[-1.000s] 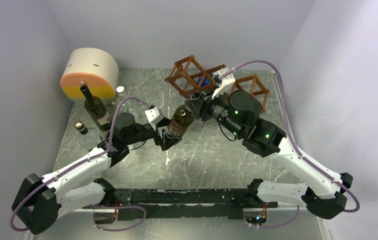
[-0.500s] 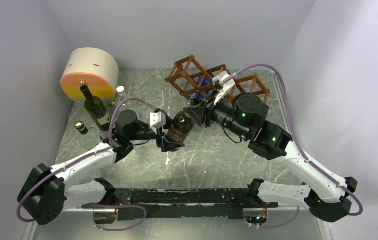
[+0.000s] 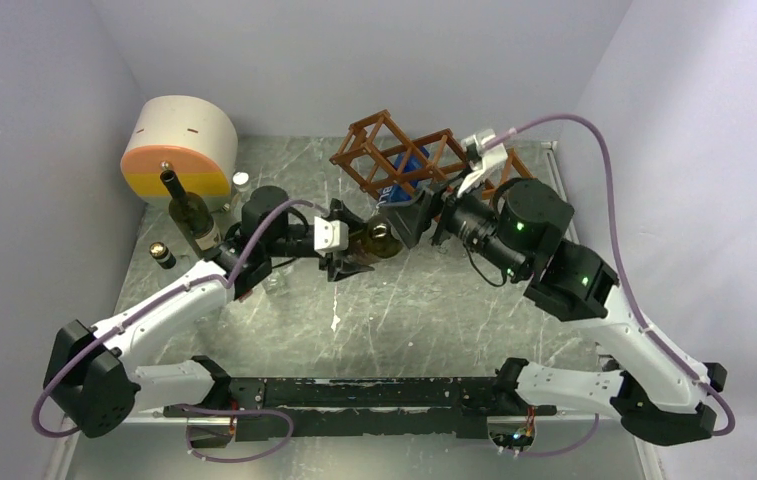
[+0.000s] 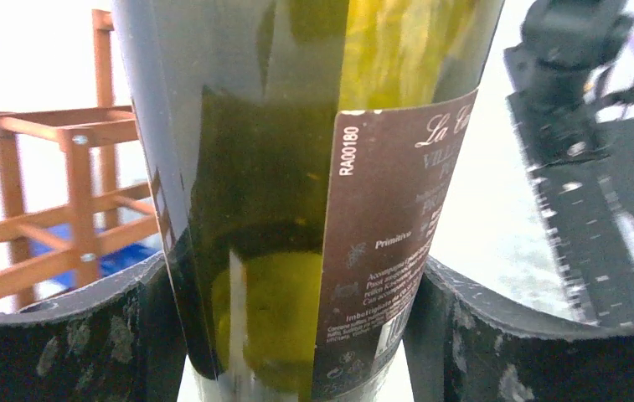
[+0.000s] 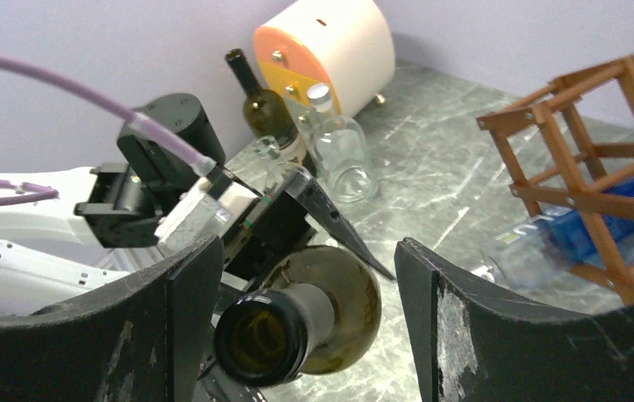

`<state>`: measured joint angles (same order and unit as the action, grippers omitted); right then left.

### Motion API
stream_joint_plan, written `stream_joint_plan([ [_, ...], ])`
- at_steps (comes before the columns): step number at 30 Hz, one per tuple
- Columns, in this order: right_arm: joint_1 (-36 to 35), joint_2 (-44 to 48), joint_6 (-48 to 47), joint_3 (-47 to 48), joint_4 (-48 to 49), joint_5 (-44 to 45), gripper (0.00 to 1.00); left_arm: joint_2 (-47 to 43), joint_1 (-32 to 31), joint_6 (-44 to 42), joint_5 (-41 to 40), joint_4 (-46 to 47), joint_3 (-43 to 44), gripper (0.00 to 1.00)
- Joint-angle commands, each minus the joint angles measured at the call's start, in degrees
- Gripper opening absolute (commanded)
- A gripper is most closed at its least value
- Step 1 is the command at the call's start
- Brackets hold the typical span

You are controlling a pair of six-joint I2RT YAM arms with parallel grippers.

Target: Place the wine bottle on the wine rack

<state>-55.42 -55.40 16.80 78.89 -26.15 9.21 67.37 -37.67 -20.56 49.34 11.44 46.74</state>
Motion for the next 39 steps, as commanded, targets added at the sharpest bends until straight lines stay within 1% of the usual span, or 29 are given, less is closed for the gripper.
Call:
stream_joint_plan([
  [1,-0.2,-6.3,1.4,9.9,-12.6,6.1,0.79,1.7,-0.1,-20.1,-6.7,-13.3,6.2,0.07],
  [3,-0.2,-9.2,1.1,14.5,-18.7,8.6,0.78,2.6,-0.1,-24.6,-10.5,-13.4,6.5,0.07],
  [4,-0.1,-10.4,0.9,17.0,-22.0,10.3,0.78,3.1,-0.1,-28.3,-12.4,-12.8,6.7,0.07],
  [6,-0.1,-11.9,0.4,21.0,-27.1,13.5,0.78,3.5,-0.1,-31.3,-16.1,-8.5,6.3,0.07],
  [8,-0.1,-12.1,-0.2,22.6,-30.1,13.5,0.78,3.2,-0.1,-33.9,-18.2,-2.0,4.7,0.07],
  [10,-0.2,-12.0,0.3,22.0,-32.3,12.7,0.79,2.9,-0.1,-36.7,-19.3,5.6,2.2,0.07],
  [12,-0.2,-11.3,0.6,19.6,-33.7,11.4,0.78,3.6,-0.1,-39.7,-20.4,10.6,1.1,0.07],
  [14,-0.2,-9.8,-0.7,15.9,-33.6,9.5,0.77,4.7,-0.1,-42.2,-20.9,12.6,1.8,0.07],
  [16,-0.2,-8.5,-0.9,12.8,-33.8,10.6,0.74,5.0,-0.7,-44.5,-20.3,14.2,2.8,0.07],
  [18,-0.1,-8.1,-0.7,11.6,-35.3,11.7,0.71,4.7,-1.7,-47.7,-19.5,15.7,3.0,0.07],
  [20,-0.1,-7.9,-0.8,10.9,-35.5,10.6,0.69,5.0,-2.0,-50.5,-18.4,15.0,4.0,0.07],
  [23,-0.2,-8.2,-0.7,9.3,-35.3,9.1,0.69,5.5,-2.3,-54.8,-18.3,10.8,6.1,0.07],
  [26,-0.2,-9.1,-0.3,8.0,-35.1,7.8,0.69,5.3,-2.8,-58.2,-18.0,8.7,7.5,0.07],
  [29,-0.1,-9.2,-0.2,6.3,-33.5,6.8,0.68,5.2,-3.8,-62.3,-18.4,2.2,10.3,0.07],
  [31,-0.1,-9.1,-0.3,5.5,-32.5,6.4,0.67,5.1,-4.5,-63.9,-19.2,0.0,11.3,0.07],
  [36,-0.1,-10.1,0.1,3.9,-30.7,5.1,0.66,4.7,-4.7,-65.3,-19.7,-0.9,11.6,0.07],
  [39,-0.2,-10.6,0.5,2.5,-29.7,5.0,0.63,4.9,-4.7,-65.9,-19.9,-2.2,12.3,0.07],
])
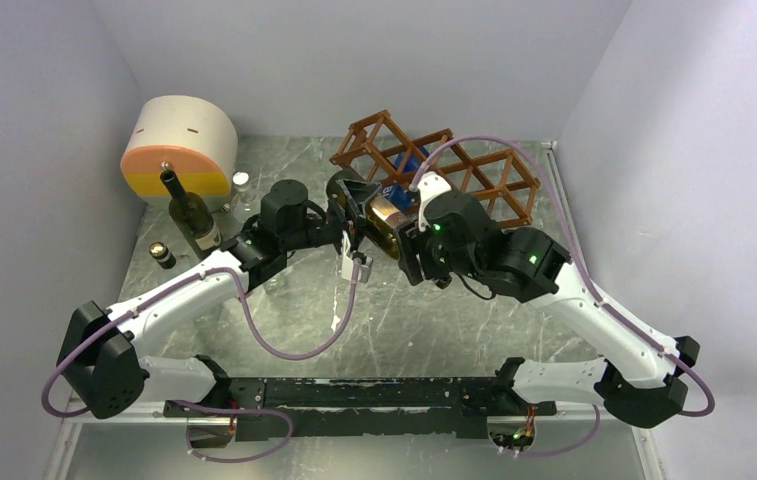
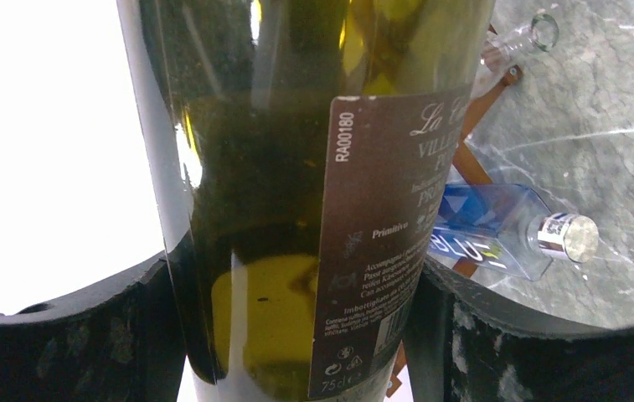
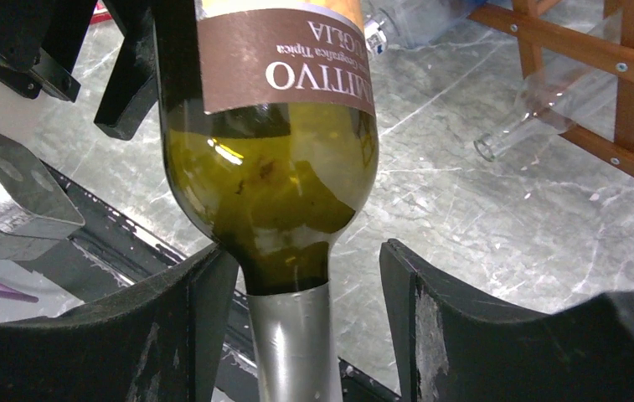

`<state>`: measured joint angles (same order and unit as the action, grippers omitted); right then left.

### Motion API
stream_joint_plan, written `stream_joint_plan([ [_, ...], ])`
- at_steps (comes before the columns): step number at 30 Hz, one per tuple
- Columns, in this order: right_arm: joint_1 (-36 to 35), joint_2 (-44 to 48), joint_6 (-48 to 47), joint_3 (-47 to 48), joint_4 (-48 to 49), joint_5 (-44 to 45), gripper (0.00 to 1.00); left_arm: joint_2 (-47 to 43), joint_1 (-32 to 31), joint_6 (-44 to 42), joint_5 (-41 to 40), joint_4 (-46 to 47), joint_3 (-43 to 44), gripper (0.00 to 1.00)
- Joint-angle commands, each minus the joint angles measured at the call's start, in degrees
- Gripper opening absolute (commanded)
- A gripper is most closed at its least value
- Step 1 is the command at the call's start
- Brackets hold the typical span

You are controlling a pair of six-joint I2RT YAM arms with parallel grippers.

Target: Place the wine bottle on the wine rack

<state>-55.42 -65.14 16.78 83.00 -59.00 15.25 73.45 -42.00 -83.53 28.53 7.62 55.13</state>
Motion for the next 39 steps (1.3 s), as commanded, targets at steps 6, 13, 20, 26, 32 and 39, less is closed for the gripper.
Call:
stream_joint_plan([
  [6,-0.2,-0.1,1.2,-4.2,5.9,-2.0,0.56,-0.6,-0.5,-2.0,0.5,1.6,4.7,0.07],
  [13,-0.1,-0.4,2.7,-6.4,6.1,-1.9,0.55,-0.6,-0.5,1.9,0.3,1.6,5.8,0.07],
  [20,-0.1,-0.7,3.0,-6.2,5.6,-0.6,0.19,-0.8,-0.5,4.5,-0.2,3.6,4.9,0.26],
  [26,0.0,-0.6,3.6,-4.9,6.0,4.3,0.0,-1.1,-0.5,6.5,-0.7,5.9,3.0,0.97],
  [32,0.0,0.7,6.3,-4.0,7.0,13.6,0.0,-1.4,-0.5,7.3,-1.7,4.2,1.9,0.96],
  [39,0.9,1.5,9.1,-4.2,8.4,21.2,0.0,-3.9,-0.5,18.7,-1.2,7.6,-1.3,0.96],
])
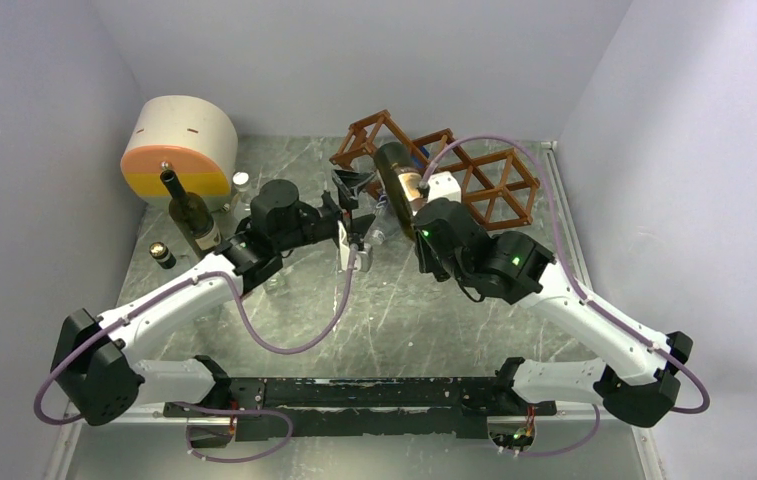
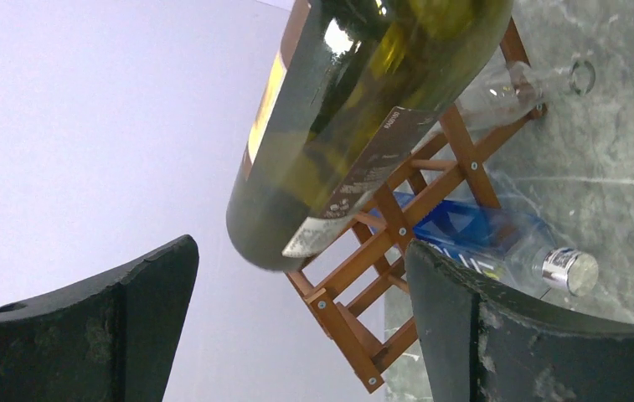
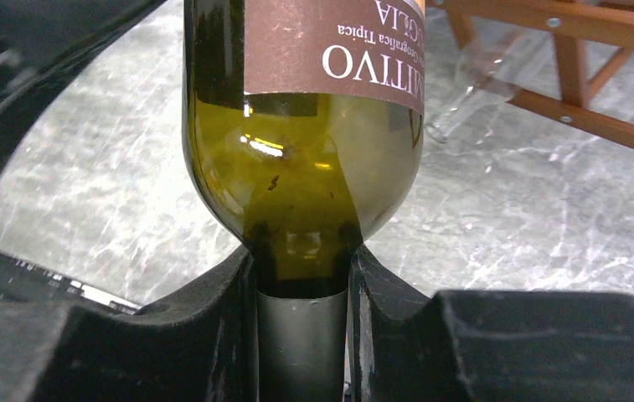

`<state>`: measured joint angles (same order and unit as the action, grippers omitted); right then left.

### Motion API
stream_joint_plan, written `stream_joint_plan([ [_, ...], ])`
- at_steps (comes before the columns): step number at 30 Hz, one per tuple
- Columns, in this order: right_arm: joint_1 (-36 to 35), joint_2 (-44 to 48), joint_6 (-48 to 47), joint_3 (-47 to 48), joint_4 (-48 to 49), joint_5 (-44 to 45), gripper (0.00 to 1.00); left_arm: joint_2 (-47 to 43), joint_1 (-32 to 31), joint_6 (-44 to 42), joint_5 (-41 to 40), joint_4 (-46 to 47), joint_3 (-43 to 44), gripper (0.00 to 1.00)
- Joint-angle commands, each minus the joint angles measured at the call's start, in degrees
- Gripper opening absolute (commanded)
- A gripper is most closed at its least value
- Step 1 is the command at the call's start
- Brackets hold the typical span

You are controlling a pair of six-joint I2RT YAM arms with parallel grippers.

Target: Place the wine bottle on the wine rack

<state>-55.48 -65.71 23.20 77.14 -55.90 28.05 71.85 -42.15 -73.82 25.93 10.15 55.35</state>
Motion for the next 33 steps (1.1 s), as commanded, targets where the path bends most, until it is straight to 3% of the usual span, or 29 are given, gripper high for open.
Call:
stream_joint_plan([
  [1,1.4,2.2,3.2,1.3,5.5,8.7,0.0,-2.7,-0.3,12.9,0.9,6.3,-1.9,0.96],
  [7,4.6,3.4,3.6,-2.4,8.4,4.8,0.0,-3.7,-0.3,41.6,-8.4,13.9,-2.2,0.96],
  [12,6.4,5.4,2.3,-8.2,11.7,-2.3,0.0,-2.1,-0.2,65.1,-25.7,5.3,4.5,0.96],
  [15,6.5,7.1,2.2,-12.3,15.8,-6.1,0.0,-1.2,1.0,77.2,-30.9,-0.1,6.8,0.96],
  [19,6.5,7.1,3.3,-15.1,16.2,-6.7,0.0,-1.7,1.9,86.3,-28.0,-6.5,6.7,0.96],
  [23,6.5,7.0,5.4,-17.5,16.0,-4.6,0.0,-4.0,1.9,101.3,-33.8,-12.0,4.8,0.96],
  [27,6.6,6.6,7.5,-18.6,15.3,-2.0,0.0,-7.2,1.9,103.0,-28.4,-15.0,3.9,0.96],
  [33,6.8,6.8,10.9,-19.4,13.5,0.5,0.0,-13.0,1.8,103.4,-14.6,-11.4,-1.3,0.96],
])
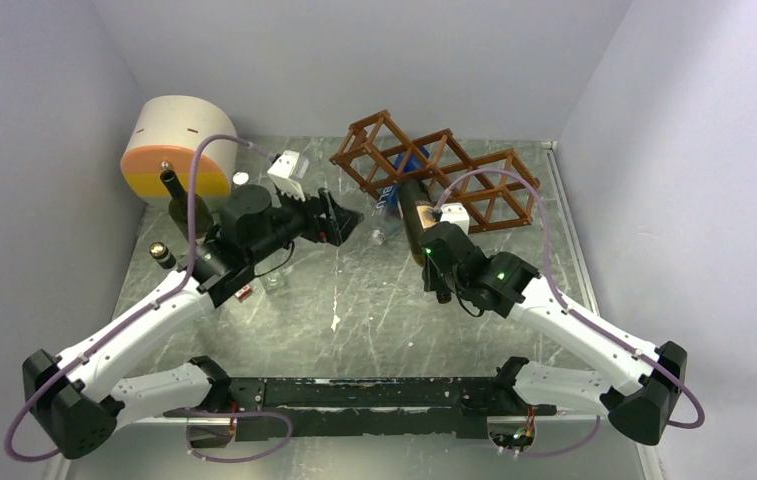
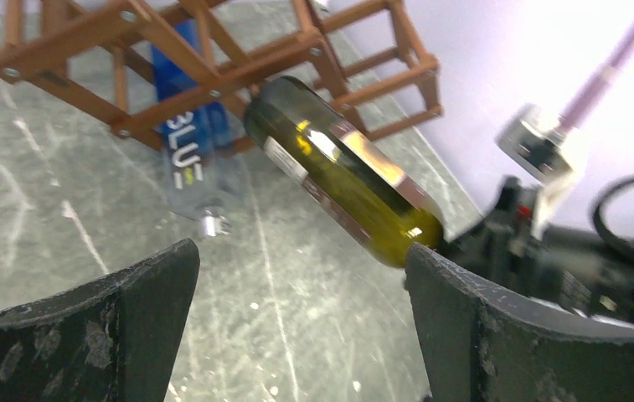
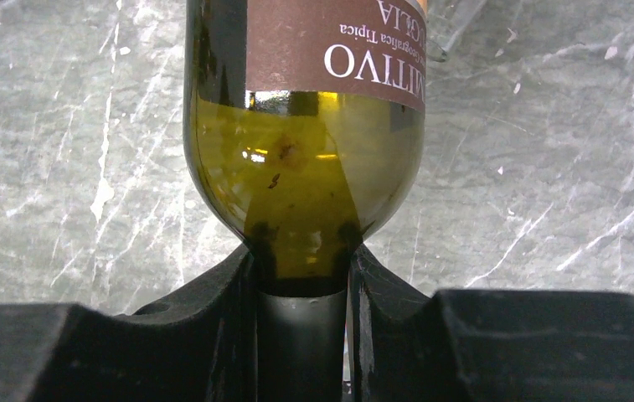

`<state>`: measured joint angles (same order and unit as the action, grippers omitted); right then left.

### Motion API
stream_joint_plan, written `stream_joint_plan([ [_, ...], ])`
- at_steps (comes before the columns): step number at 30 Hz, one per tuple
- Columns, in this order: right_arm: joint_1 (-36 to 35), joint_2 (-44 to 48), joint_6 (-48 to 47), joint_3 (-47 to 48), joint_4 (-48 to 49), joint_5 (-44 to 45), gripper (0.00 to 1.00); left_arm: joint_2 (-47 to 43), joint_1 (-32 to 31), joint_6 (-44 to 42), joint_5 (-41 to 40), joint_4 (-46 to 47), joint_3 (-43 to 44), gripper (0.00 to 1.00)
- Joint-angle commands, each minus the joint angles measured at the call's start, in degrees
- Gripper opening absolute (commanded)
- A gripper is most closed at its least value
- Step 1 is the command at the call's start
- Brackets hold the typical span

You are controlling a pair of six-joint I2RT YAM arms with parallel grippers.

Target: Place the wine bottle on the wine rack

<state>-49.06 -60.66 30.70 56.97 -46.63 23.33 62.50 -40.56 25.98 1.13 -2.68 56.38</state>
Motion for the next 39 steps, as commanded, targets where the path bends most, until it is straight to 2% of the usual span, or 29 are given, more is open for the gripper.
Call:
stream_joint_plan([
  [1,0.3,1.9,3.8,0.8,3.9,5.7,0.0,-4.3,0.2,3.5,12.1,1.6,-2.7,0.96],
  [5,0.4,3.4,5.5,-1.6,3.2,8.5,0.0,-5.7,0.2,4.2,15.3,-0.2,-3.3,0.96],
  [10,0.4,4.6,7.4,-4.8,6.9,10.6,0.0,-6.2,0.3,4.8,10.7,-4.1,-3.3,0.96],
  [16,0.5,2.6,8.3,-8.4,15.3,11.9,0.0,-6.2,0.3,3.6,9.2,-3.1,-3.6,0.96],
  [24,0.7,-1.9,9.0,-7.8,23.7,15.5,0.0,-3.0,0.2,3.7,0.6,-7.6,0.0,0.96],
  [27,2.1,-4.2,10.8,-6.4,23.6,17.2,0.0,-2.4,0.2,3.7,0.6,-8.9,1.0,0.96],
  [34,8.0,-5.9,11.0,-7.7,29.0,13.4,0.0,-2.9,0.3,4.8,3.4,-7.1,-0.1,0.96],
  [39,10.1,-8.1,8.3,-7.0,34.2,11.9,0.0,-2.8,0.2,4.6,1.8,-8.1,0.8,0.96],
])
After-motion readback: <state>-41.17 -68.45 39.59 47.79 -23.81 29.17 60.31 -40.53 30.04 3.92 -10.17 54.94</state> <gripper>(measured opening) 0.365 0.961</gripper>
